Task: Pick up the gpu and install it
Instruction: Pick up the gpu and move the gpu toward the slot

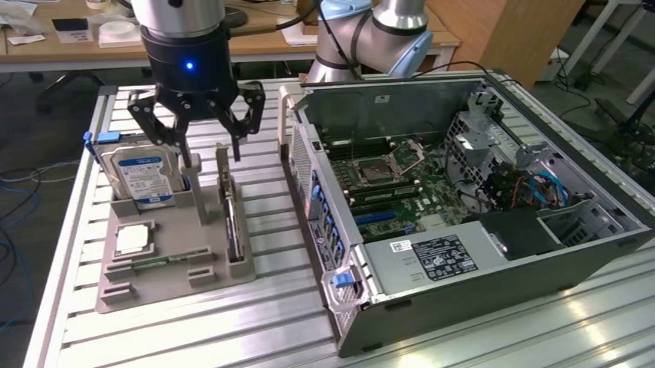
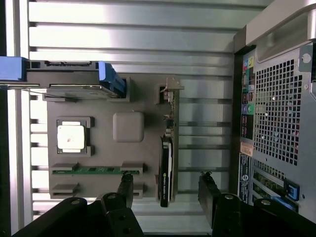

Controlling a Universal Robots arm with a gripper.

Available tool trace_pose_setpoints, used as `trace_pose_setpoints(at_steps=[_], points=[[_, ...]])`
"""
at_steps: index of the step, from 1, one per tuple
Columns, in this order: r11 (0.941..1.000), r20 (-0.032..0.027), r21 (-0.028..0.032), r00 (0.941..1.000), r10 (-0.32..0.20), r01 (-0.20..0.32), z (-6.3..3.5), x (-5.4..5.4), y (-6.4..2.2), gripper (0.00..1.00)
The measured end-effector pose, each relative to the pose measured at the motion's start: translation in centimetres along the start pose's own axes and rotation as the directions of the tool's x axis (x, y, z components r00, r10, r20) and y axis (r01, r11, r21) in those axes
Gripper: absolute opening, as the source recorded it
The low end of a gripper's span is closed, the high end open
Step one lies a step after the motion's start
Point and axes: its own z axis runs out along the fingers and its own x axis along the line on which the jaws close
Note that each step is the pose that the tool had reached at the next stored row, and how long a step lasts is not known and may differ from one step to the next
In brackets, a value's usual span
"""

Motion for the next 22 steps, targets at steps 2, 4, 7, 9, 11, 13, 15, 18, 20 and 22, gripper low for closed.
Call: trace_pose_setpoints(at_steps=[2, 4, 7, 9, 11, 13, 15, 18, 20, 22], points=[[1.0, 0.0, 0.0, 1.0, 0.0, 0.0, 0.17, 0.0, 0.0, 0.65], [1.0, 0.0, 0.0001, 1.0, 0.0, 0.0, 0.36, 0.0, -0.01, 0.65], [1.0, -0.0001, 0.0001, 1.0, 0.0, 0.0, 0.62, 0.0, -0.01, 0.65], [1.0, 0.0, 0.0001, 1.0, 0.0, 0.0, 0.79, 0.0, -0.02, 0.65], [1.0, -0.0002, 0.0001, 1.0, 0.0, 0.0, 0.89, 0.0, -0.01, 0.65], [1.0, 0.0, 0.0001, 1.0, 0.0, 0.0, 0.97, 0.0, -0.02, 0.65], [1.0, 0.0, 0.0003, 1.0, 0.0, 0.0, 1.05, -0.1, -0.02, 0.65], [1.0, 0.0, 0.0004, 1.0, 0.0, 0.0, 1.29, -0.2, -0.03, 0.65], [1.0, 0.0, 0.0004, 1.0, 0.0, 0.0, 1.45, -0.3, -0.03, 0.65], [1.0, 0.0, 0.0003, 1.0, 0.0, 0.0, 1.6, -0.4, -0.03, 0.65]])
